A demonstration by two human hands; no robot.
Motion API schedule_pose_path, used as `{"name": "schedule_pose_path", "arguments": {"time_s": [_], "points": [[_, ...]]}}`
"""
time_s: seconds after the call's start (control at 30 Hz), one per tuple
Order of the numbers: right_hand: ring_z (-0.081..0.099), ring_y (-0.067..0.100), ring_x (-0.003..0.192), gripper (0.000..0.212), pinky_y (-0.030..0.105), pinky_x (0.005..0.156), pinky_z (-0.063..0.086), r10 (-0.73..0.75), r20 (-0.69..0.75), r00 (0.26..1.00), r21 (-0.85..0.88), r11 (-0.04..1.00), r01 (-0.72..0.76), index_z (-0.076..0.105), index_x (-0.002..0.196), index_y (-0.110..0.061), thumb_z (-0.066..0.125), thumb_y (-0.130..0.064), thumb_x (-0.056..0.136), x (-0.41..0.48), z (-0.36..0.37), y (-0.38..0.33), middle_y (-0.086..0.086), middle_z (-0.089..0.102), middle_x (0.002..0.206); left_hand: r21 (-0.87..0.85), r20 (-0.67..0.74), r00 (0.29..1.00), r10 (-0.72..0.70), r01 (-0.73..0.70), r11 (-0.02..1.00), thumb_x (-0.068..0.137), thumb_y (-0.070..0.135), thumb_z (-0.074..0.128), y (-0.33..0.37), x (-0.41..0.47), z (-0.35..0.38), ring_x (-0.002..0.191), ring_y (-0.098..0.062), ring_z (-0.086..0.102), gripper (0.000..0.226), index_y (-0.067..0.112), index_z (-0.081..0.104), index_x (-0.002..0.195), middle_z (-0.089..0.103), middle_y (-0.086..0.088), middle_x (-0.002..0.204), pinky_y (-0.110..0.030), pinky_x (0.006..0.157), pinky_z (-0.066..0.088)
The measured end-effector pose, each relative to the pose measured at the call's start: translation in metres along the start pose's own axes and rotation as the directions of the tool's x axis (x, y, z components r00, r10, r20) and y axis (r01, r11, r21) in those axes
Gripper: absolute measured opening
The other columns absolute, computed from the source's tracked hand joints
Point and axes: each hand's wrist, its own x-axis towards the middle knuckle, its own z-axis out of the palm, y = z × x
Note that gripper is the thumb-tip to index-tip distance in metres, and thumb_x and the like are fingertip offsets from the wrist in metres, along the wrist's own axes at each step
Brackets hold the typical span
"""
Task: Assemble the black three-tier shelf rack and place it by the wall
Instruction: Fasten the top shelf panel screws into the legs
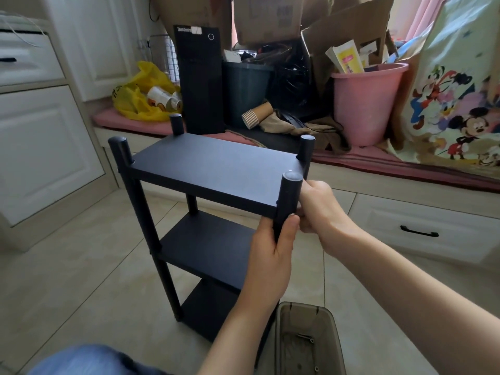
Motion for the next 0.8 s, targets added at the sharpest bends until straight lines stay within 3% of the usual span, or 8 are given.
{"name": "schedule_pose_path", "arguments": {"time_s": [0.07,0.13,0.2,0.3,0.43,0.53,0.63,0.8], "points": [[0.042,0.016,0.050,0.048,0.021,0.047,0.032,-0.016,0.033,0.999,-0.101,0.995,0.019,0.053,0.082,-0.007,0.042,-0.049,0.102,-0.003,-0.008,-0.003,0.005,0.049,0.062,-0.024,-0.007,1.000,0.000,0.000,1.000,0.093,0.055,0.050,0.001,-0.001,0.000,0.070,0.005,0.062,0.025,0.032,0.056,0.093,0.065,0.025,0.073,-0.007,0.063,0.045],[0.044,0.016,0.049,0.052,0.025,0.050,0.034,-0.116,-0.015,0.993,-0.271,0.957,0.108,0.050,0.076,-0.007,0.039,-0.051,0.102,-0.007,-0.016,-0.004,0.001,0.050,0.057,-0.062,0.008,1.000,-0.010,0.010,0.998,0.089,0.063,0.053,0.002,-0.003,0.000,0.066,0.002,0.057,0.033,0.031,0.057,0.091,0.062,0.019,0.070,-0.010,0.063,0.045],[0.055,0.019,0.058,0.041,0.030,0.056,0.042,-0.338,-0.093,0.936,-0.409,0.870,0.274,0.058,0.088,-0.014,0.040,-0.049,0.101,-0.015,-0.024,-0.002,0.005,0.058,0.061,-0.114,0.032,0.999,-0.038,0.042,0.993,0.082,0.068,0.052,0.002,-0.003,-0.001,0.066,-0.004,0.054,0.042,0.027,0.059,0.089,0.057,0.011,0.069,-0.015,0.065,0.048],[0.050,0.013,0.057,0.023,0.026,0.055,0.041,-0.521,0.043,0.852,-0.269,0.815,0.512,0.055,0.108,-0.035,0.042,-0.052,0.099,-0.035,-0.031,-0.001,0.000,0.057,0.068,-0.179,0.047,0.996,-0.072,0.079,0.981,0.079,0.065,0.057,0.004,0.000,-0.005,0.073,-0.008,0.060,0.046,0.021,0.063,0.093,0.062,0.009,0.073,-0.020,0.074,0.052],[0.059,0.012,0.064,0.018,0.023,0.059,0.047,-0.472,0.364,0.803,-0.217,0.796,0.566,0.053,0.114,-0.038,0.057,-0.036,0.096,-0.046,-0.037,0.007,-0.009,0.059,0.084,-0.246,0.056,0.995,-0.080,0.092,0.965,0.090,0.045,0.071,0.009,0.002,-0.010,0.073,-0.015,0.066,0.024,0.021,0.069,0.095,0.070,0.006,0.075,-0.019,0.073,0.054],[0.057,0.017,0.070,0.036,0.019,0.059,0.048,-0.462,0.396,0.793,-0.152,0.819,0.553,0.055,0.114,-0.032,0.065,-0.005,0.093,-0.046,-0.044,0.010,-0.002,0.055,0.091,-0.304,0.028,0.993,-0.111,0.114,0.946,0.086,0.030,0.073,0.011,-0.001,-0.009,0.085,-0.016,0.075,0.017,0.022,0.072,0.101,0.078,0.003,0.090,-0.017,0.074,0.056],[0.056,0.026,0.074,0.038,0.024,0.060,0.050,-0.466,0.408,0.785,-0.131,0.821,0.555,0.057,0.109,-0.025,0.065,0.005,0.089,-0.043,-0.051,0.007,0.012,0.052,0.092,-0.319,0.006,0.993,-0.115,0.111,0.941,0.086,0.024,0.077,0.012,-0.006,0.001,0.093,-0.011,0.075,0.017,0.021,0.073,0.102,0.079,0.004,0.094,-0.018,0.078,0.056],[0.056,0.026,0.077,0.035,0.029,0.058,0.048,-0.423,0.480,0.768,-0.135,0.830,0.542,0.055,0.110,-0.010,0.062,0.015,0.087,-0.040,-0.067,-0.002,0.027,0.050,0.097,-0.319,0.049,0.988,-0.146,0.154,0.935,0.083,0.015,0.082,0.013,-0.006,0.008,0.083,-0.007,0.074,0.012,0.025,0.076,0.087,0.078,0.002,0.085,-0.014,0.071,0.054]]}}
